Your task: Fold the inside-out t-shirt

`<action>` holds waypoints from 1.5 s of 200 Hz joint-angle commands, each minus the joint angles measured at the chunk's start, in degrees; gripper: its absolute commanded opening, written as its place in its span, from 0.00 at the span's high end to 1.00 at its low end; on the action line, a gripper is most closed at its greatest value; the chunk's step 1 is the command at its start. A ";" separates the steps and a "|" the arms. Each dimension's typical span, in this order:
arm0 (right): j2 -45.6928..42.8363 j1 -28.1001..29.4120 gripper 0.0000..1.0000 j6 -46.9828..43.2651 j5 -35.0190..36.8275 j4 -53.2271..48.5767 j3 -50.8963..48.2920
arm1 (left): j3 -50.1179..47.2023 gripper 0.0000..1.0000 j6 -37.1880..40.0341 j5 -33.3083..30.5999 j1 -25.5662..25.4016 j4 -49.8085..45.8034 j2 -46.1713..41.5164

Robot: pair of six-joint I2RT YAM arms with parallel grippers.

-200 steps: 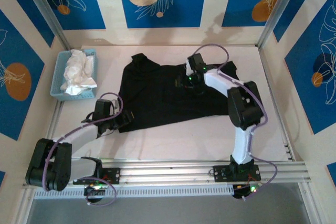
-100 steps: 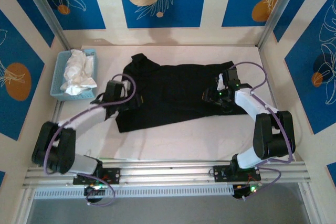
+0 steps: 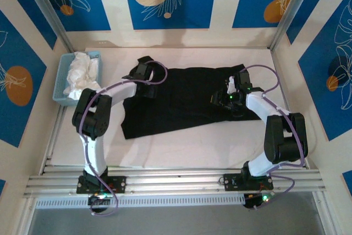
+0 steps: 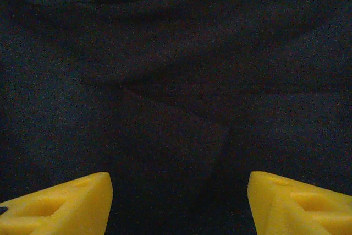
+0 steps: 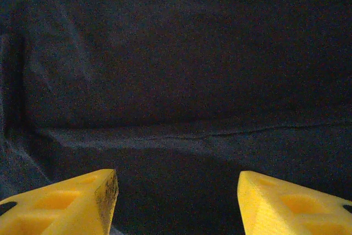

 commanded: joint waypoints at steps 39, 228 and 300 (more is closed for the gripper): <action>-0.89 -0.53 0.41 -0.08 -2.56 0.68 -1.58 | 7.56 0.41 2.76 -8.45 0.16 -7.46 4.88; -0.87 -11.32 0.41 4.56 5.19 -5.17 -0.16 | -16.24 0.38 -12.21 14.83 7.93 5.87 -20.73; 12.00 -12.84 0.42 3.78 8.16 -16.06 8.65 | -35.89 0.38 -23.70 30.14 4.67 14.21 -23.19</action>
